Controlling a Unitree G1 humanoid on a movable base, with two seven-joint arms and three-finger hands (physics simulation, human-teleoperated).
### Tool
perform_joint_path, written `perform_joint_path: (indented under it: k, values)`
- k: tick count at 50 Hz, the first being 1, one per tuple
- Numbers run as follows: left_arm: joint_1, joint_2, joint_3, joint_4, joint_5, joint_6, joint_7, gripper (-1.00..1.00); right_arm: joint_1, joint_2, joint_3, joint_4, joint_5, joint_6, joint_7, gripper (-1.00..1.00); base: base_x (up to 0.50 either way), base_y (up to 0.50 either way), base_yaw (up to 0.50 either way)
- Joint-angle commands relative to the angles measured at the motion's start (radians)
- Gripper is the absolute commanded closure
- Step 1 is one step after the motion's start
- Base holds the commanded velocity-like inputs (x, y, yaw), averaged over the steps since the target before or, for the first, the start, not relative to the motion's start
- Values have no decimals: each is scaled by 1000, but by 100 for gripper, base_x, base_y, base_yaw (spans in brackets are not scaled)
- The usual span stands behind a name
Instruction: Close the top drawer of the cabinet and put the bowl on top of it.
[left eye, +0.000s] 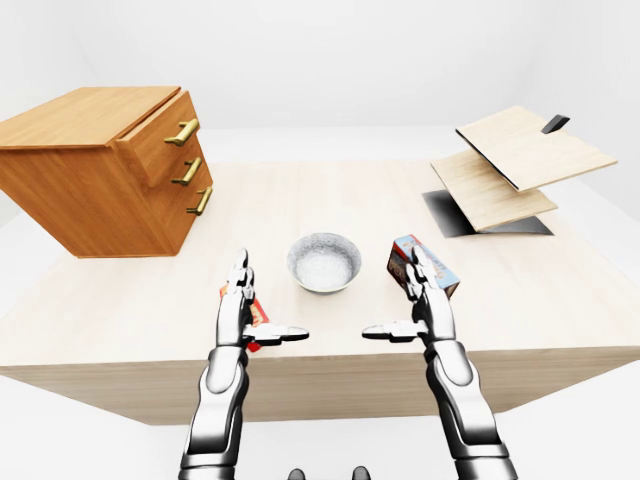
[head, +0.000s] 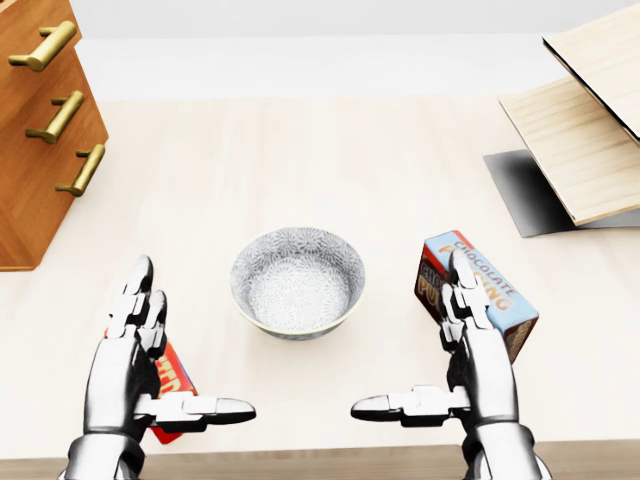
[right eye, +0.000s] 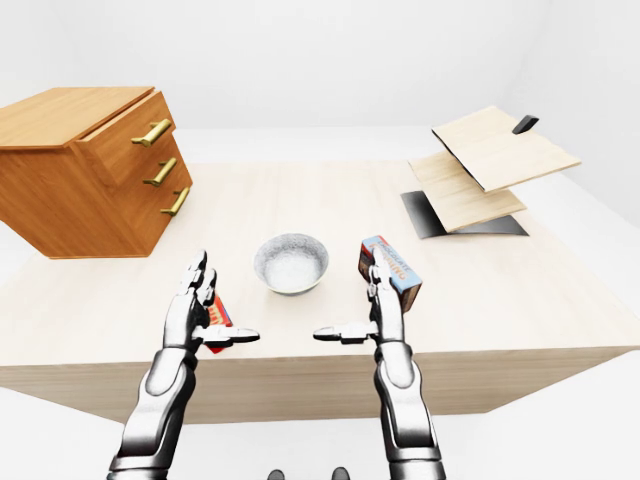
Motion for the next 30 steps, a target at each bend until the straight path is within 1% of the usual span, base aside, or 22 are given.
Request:
perform_joint_path:
  k: [1, 3, 8, 9, 10, 12, 16, 18, 21, 24, 30]
  values:
    - [24, 14, 29, -62, -26, 28, -38, -100, 59, -5, -8, -125, 15, 56, 31, -100, 0, 0, 0]
    - [31, 13, 30, -78, -27, 34, -41, -100, 79, -5, -4, -159, 15, 56, 38, -100, 0, 0, 0]
    - [80, 10, 29, -181, -32, 68, -54, -100, 123, -2, 0, -242, 18, 70, 51, -100, 0, 0, 0]
    - [103, 9, 28, -227, -35, 79, -59, -100, 137, -2, 1, -264, 24, 59, 60, -100, 0, 0, 0]
    - [117, 8, 27, -251, -35, 82, -62, -100, 147, 0, 4, -282, 25, 52, 63, -100, 0, 0, 0]
    - [131, 5, 23, -275, -29, 82, -66, -100, 157, 0, 6, -298, 30, 54, 70, -100, 0, 0, 0]
    - [160, 1, 18, -322, -26, 82, -74, -100, 180, 0, 11, -344, 36, 70, 79, -100, 0, 0, 0]
    - [167, 0, 17, -336, -26, 82, -77, -100, 193, 0, 14, -365, 38, 70, 84, -100, 0, 0, 0]
    - [175, 0, 24, -358, -31, 82, -81, -100, 221, 0, 19, -403, 40, 60, 92, -100, 0, 0, 0]
    - [181, -1, 27, -373, -32, 82, -83, -100, 231, 1, 18, -423, 47, 62, 96, -100, 0, 0, 0]
    - [196, -5, 26, -398, -31, 82, -88, -100, 254, -1, 23, -453, 54, 53, 109, -100, 0, 0, 0]
